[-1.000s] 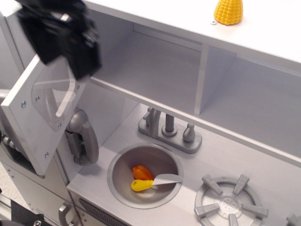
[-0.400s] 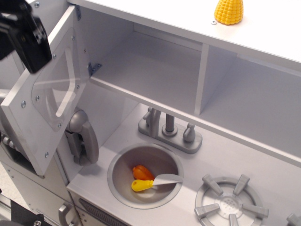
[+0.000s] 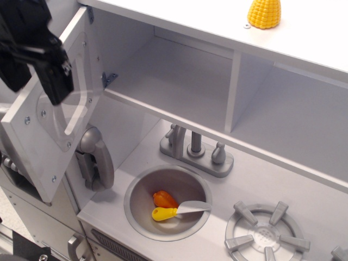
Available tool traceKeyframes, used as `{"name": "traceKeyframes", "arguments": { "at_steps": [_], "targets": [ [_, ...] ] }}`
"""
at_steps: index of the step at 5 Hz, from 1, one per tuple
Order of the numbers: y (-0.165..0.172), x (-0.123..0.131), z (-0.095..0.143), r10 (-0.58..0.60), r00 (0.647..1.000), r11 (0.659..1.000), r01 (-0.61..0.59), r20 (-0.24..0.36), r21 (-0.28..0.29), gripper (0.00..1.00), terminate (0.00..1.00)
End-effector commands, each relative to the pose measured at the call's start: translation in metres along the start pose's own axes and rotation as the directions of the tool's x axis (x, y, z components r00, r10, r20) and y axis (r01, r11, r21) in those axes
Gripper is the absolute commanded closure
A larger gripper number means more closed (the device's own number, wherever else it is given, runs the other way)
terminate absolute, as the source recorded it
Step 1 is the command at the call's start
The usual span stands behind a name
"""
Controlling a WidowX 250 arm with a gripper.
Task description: Close microwave
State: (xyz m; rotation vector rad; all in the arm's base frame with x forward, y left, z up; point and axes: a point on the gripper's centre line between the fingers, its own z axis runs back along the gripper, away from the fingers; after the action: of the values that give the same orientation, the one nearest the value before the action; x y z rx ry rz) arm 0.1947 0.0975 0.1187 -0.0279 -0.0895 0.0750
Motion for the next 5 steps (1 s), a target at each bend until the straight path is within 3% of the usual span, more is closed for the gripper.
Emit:
{"name": "traceKeyframes", "arguments": {
  "at_steps": [1, 2, 3, 4, 5],
  "targets": [
    [-0.040, 0.011, 0.000, -0.044, 0.999, 0.999, 0.044, 0.013, -0.023, 0.00, 0.00],
    [-0.067, 0.018, 0.004, -0.051, 0.998, 0.998, 0.052, 0.027, -0.042, 0.00, 0.00],
    [-0.093, 0.031, 0.035, -0.046, 0.994, 0.996, 0.053, 0.097, -0.067, 0.00, 0.00],
    [-0.106, 0.027, 0.087, -0.013, 0.984, 0.992, 0.035, 0.176, -0.125, 0.00, 0.00],
    [-0.129, 0.011, 0.105, -0.052, 0.995, 0.983, 0.067, 0.086, -0.173, 0.00, 0.00]
  ]
}}
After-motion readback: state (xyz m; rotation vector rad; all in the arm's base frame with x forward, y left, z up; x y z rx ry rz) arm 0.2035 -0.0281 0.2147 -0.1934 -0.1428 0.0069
